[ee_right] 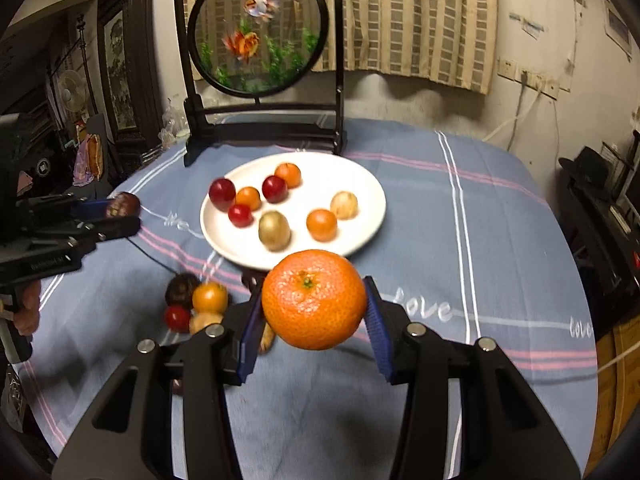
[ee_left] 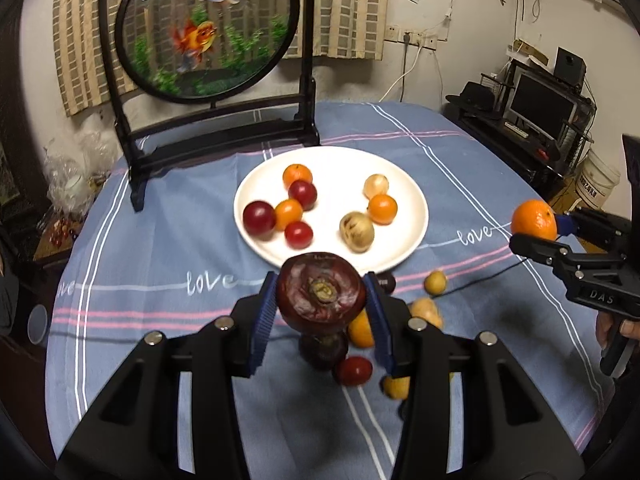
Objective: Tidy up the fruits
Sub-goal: 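Carry both fruits onto the white plate and open both tools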
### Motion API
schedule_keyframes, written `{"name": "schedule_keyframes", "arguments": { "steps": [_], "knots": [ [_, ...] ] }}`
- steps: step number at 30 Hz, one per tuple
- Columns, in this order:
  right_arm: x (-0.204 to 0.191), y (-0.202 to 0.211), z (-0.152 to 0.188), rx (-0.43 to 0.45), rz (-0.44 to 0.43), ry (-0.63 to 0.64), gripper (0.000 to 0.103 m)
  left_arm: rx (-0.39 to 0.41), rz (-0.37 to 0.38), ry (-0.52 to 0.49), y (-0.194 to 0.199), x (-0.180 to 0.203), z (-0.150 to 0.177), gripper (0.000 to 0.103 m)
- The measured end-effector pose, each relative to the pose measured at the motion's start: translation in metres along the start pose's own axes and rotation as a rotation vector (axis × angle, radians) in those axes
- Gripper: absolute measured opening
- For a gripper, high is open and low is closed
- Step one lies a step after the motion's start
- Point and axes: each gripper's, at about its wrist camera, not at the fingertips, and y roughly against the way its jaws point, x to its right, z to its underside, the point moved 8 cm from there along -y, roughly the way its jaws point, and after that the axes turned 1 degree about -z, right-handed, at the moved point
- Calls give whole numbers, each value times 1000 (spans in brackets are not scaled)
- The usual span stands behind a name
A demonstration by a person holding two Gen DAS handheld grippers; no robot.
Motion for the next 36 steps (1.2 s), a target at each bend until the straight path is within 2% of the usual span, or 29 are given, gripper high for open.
{"name": "schedule_keyframes", "arguments": {
  "steps": [8, 10, 14, 23, 27, 32, 34, 36],
  "knots": [
    [-10, -49, -51, 5, -69, 8, 46, -39, 16, 49, -53, -7, -42, 44],
    [-11, -64, -60, 6, -75, 3, 46, -41, -1, 56, -68, -12, -53, 44],
    [-9, -95, -73, 3, -92, -26, 46, -59, 12, 104, -93, -20, -68, 44],
    [-1, -160, -77, -55, -60, -74, 47, -126, -22, 163, -152, -40, -75, 44],
    [-5, -174, -77, -70, -65, -62, 47, -140, -36, 152, -167, -41, -74, 44],
    [-6, -189, -74, -93, -71, -71, 47, -150, -19, 167, -179, -39, -74, 44],
    [-5, -195, -71, -113, -62, -80, 49, -149, 0, 177, -180, -36, -73, 49],
    [-5, -197, -70, -113, -59, -80, 50, -133, -2, 178, -179, -34, -75, 64]
  ]
}}
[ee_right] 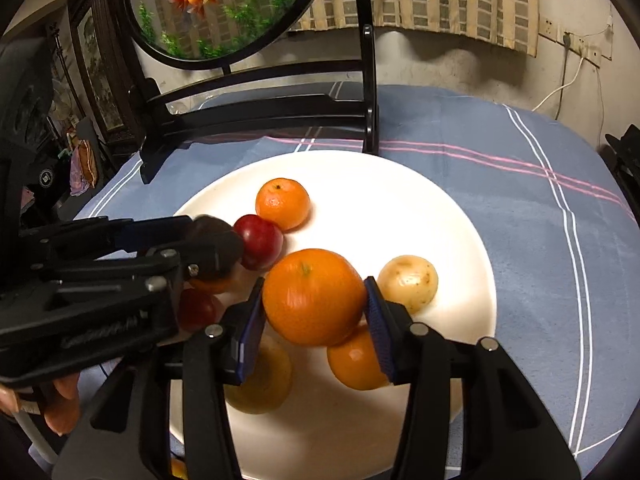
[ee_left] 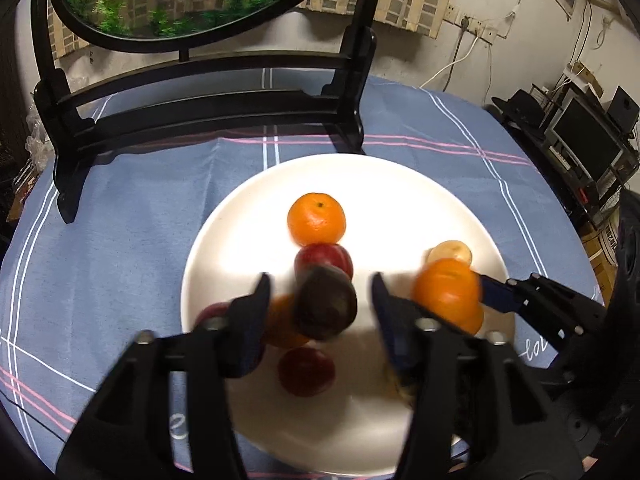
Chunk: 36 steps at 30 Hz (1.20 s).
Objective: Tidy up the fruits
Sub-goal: 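Carry both fruits onto the white plate and open both tools, then move both open tools back over the fruit pile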
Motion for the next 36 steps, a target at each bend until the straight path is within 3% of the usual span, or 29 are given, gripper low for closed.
{"name": "schedule_keyframes", "arguments": {
  "steps": [7, 17, 20, 27, 36],
  "knots": [
    [2, 15, -2, 36, 14, -8, 51, 33, 15, -22, 16, 8, 0, 68],
    [1, 70, 13, 77, 1, -9, 51, 79, -11, -40, 68, 7, 17, 73],
    [-2, 90, 28, 76, -1, 3, 53, 94, -10, -42, 91, 8, 30, 80],
    [-7, 127, 78, 78, 27, 39, 55, 138, -7, -74, 136, 16, 77, 82],
    [-17, 144, 128, 39, 14, 24, 56, 90, 22, -56, 150, 26, 146, 82]
  ]
}}
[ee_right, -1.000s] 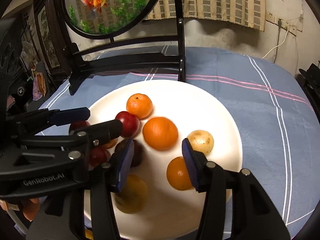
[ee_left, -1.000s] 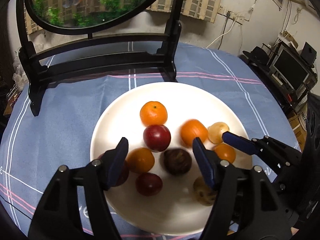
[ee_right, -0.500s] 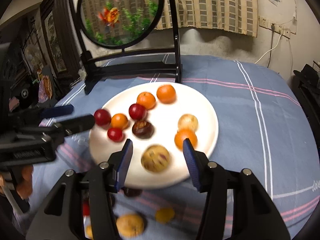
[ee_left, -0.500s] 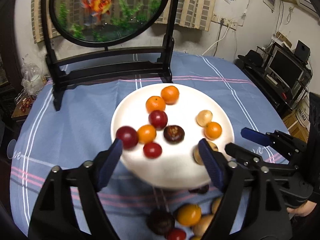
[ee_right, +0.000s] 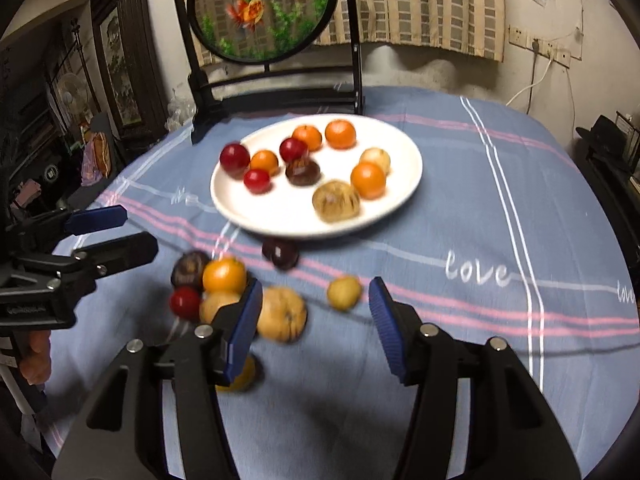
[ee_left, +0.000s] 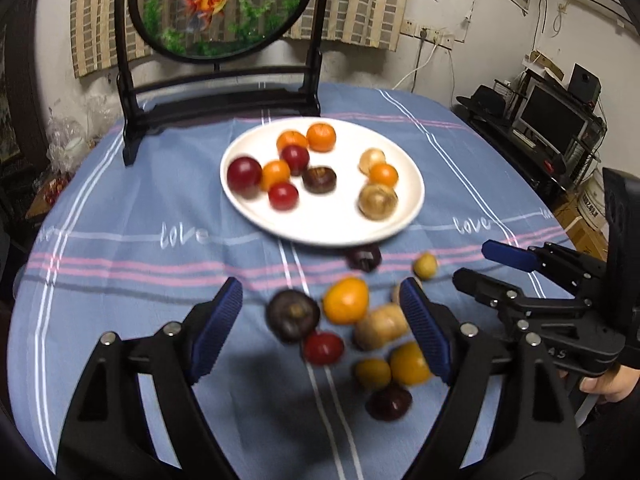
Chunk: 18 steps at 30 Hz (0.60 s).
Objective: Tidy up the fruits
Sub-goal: 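Move both open tools back over the fruit pile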
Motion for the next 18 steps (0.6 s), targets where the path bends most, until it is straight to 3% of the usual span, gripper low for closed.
{"name": "schedule_keyframes", "arguments": {
  "steps": [8, 18],
  "knots": [
    [13, -3, 37, -32, -28, -88, 57, -62, 53, 24, 0, 19, 52, 82],
    [20, -6, 48, -38, -45, -113, 57, -136, 44, -93, -18, 46, 90, 82]
  ]
}}
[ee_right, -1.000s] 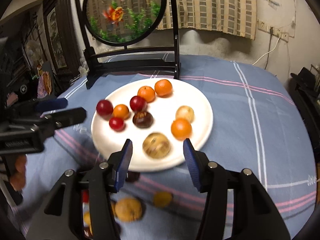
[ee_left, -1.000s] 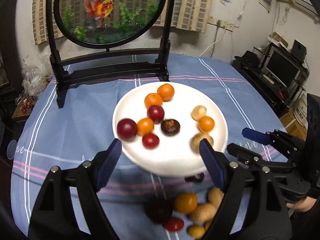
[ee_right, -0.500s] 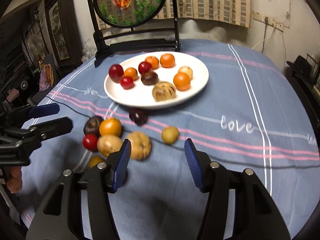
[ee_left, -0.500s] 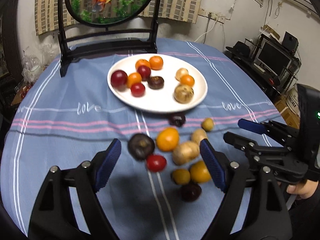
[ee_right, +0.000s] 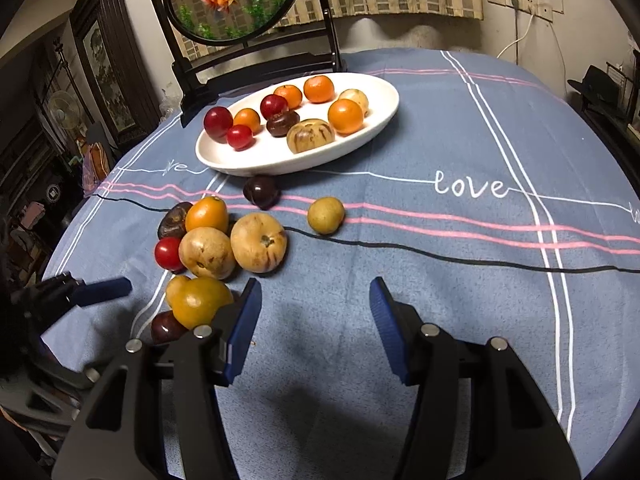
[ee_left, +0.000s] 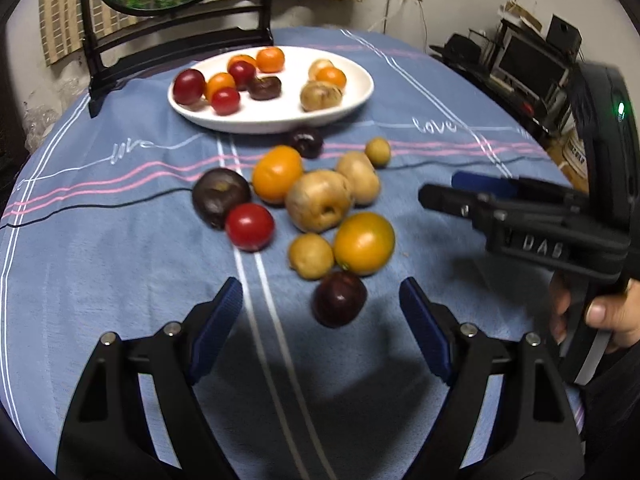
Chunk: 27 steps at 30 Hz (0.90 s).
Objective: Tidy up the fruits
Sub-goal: 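Move both open tools back over the fruit pile, then grasp a small dark brown fruit with the left tool while the right tool approaches a yellow-green fruit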
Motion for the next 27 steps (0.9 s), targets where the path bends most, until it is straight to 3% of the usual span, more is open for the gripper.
{"name": "schedule_keyframes", "arguments": {
  "steps": [3, 7, 12, 14, 16, 18, 27],
  "knots": [
    [1, -2, 2, -9, -2, 0, 57, -21, 6, 2, -10, 3, 2, 82],
    [0, -4, 4, -16, 0, 10, 57, -45, 16, 7, -21, 4, 4, 70],
    [-3, -6, 5, -20, -3, 23, 57, -38, 12, 3, -23, 3, 4, 66],
    [-5, -7, 6, -26, -1, 33, 57, -27, -6, -4, -23, 0, 3, 53],
    [-7, -6, 7, -27, 2, 41, 57, -23, 38, 3, -21, 0, 2, 35],
    [-9, -6, 7, -26, 4, 48, 57, -23, 57, 4, -19, 2, 1, 31],
    [-39, -7, 17, -56, -15, 171, 57, -10, 39, -3, -6, -11, 7, 31]
  ]
}}
